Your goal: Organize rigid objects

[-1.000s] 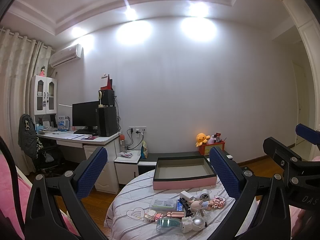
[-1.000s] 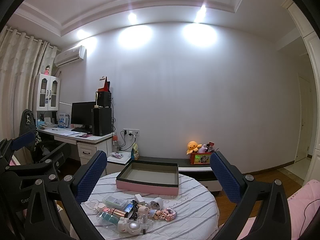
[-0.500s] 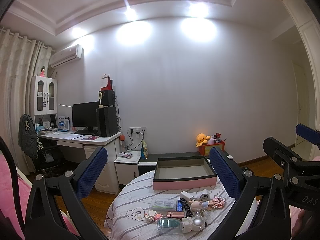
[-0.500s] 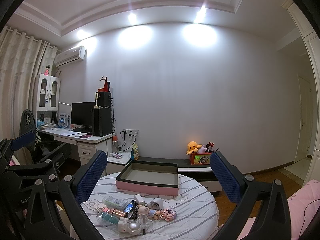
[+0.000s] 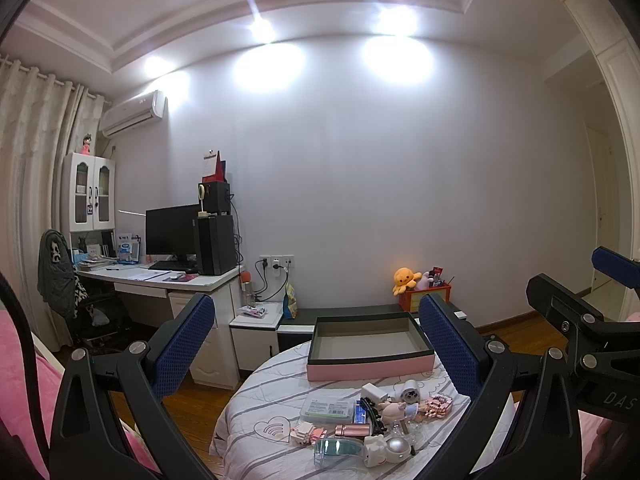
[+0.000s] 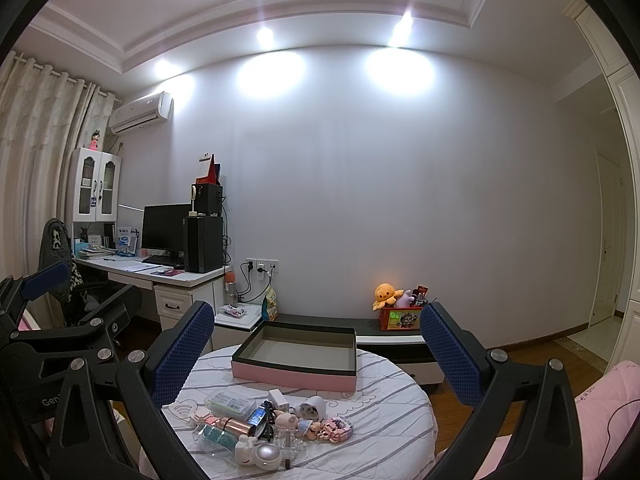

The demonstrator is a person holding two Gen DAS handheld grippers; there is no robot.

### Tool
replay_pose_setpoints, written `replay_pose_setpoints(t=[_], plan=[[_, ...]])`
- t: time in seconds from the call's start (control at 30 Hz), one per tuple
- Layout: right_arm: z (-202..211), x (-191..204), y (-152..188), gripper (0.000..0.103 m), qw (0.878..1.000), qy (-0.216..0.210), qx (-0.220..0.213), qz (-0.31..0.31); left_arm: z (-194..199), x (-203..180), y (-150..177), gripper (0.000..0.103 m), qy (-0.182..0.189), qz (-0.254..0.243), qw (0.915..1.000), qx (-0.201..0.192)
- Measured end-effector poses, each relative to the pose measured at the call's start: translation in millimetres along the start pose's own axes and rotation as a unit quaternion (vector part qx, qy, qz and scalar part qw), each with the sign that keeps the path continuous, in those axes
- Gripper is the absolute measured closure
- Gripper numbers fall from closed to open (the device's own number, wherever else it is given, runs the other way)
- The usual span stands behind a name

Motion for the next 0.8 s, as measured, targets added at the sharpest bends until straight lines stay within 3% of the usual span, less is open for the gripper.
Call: replay_pose_setpoints(t=[0.57,0.8], plan=[[1,2,1,0.000,1.000,-0.001,0.005,0.002,-1,3,-5,0.000,0.001,-0.001,1.0000,0.004],[-19,-1,18,0.000,0.999,-0.005,0.032,0.006,-36,1,32,0.000,0.011,-0.007,0.9986,0.051]])
Point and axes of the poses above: each gripper's, at about its wrist camera, not at the fingertips, and z roughly against the way its jaws point, x to its left, y to its underside, the point moved 6 cm from there along -z, roughly the way its jaws point, and after that the axes turned 7 degrees about z, right-handed, at the moved point
